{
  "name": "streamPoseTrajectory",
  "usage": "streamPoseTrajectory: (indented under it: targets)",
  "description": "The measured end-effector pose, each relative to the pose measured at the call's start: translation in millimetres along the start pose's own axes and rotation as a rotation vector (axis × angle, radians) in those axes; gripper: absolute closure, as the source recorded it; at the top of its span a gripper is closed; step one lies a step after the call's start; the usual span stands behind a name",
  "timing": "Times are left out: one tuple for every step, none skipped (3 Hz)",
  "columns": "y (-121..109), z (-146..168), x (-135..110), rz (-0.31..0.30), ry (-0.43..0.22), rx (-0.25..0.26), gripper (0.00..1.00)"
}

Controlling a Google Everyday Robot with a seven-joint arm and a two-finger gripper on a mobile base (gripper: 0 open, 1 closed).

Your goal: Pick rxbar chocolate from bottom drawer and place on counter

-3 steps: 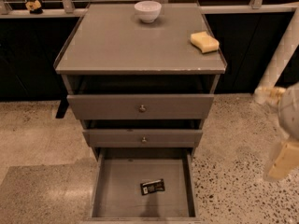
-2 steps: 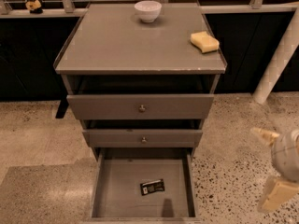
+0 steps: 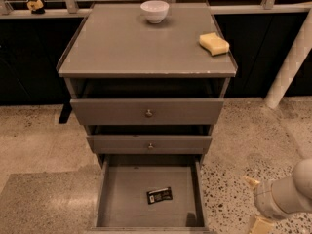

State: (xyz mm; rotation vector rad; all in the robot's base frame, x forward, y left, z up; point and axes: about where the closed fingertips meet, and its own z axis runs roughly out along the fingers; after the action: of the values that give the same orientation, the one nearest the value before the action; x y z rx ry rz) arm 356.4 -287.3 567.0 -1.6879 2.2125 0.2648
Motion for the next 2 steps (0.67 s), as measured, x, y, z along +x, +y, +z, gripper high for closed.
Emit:
streamPoseTrajectory:
  targets:
    - [-1,85,4,0.014,-0.042,-0.080,0.00]
    - [1,152,-12,0.005,-0.110,-0.150,0.00]
